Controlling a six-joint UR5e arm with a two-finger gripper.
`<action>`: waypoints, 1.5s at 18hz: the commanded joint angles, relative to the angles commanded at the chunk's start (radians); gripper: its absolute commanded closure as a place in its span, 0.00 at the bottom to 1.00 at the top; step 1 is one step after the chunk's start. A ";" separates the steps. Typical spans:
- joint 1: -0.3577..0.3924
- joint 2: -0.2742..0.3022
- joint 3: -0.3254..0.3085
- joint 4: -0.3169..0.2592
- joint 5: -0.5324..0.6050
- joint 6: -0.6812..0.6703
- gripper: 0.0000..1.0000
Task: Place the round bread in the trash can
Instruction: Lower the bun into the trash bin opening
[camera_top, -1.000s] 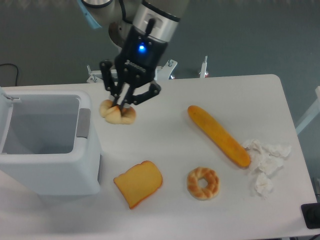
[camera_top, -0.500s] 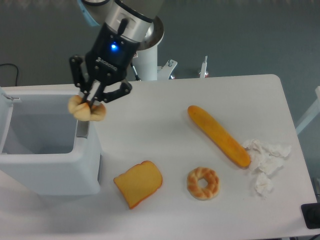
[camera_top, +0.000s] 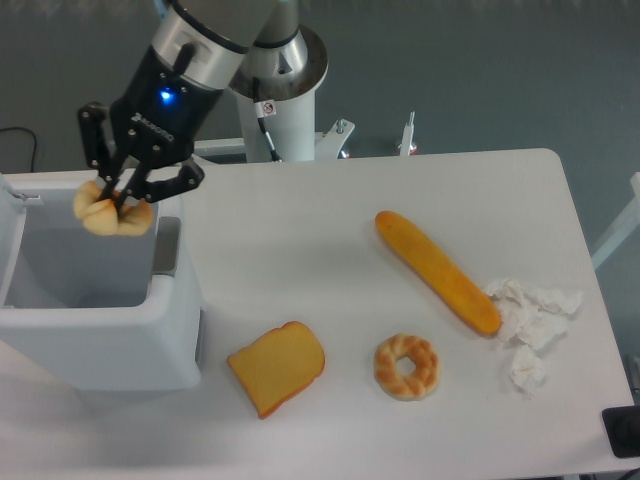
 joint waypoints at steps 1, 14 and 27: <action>-0.009 -0.002 0.000 0.000 0.000 0.000 0.91; -0.066 -0.066 -0.012 0.015 -0.020 -0.028 0.88; -0.080 -0.072 -0.037 0.040 -0.020 -0.015 0.65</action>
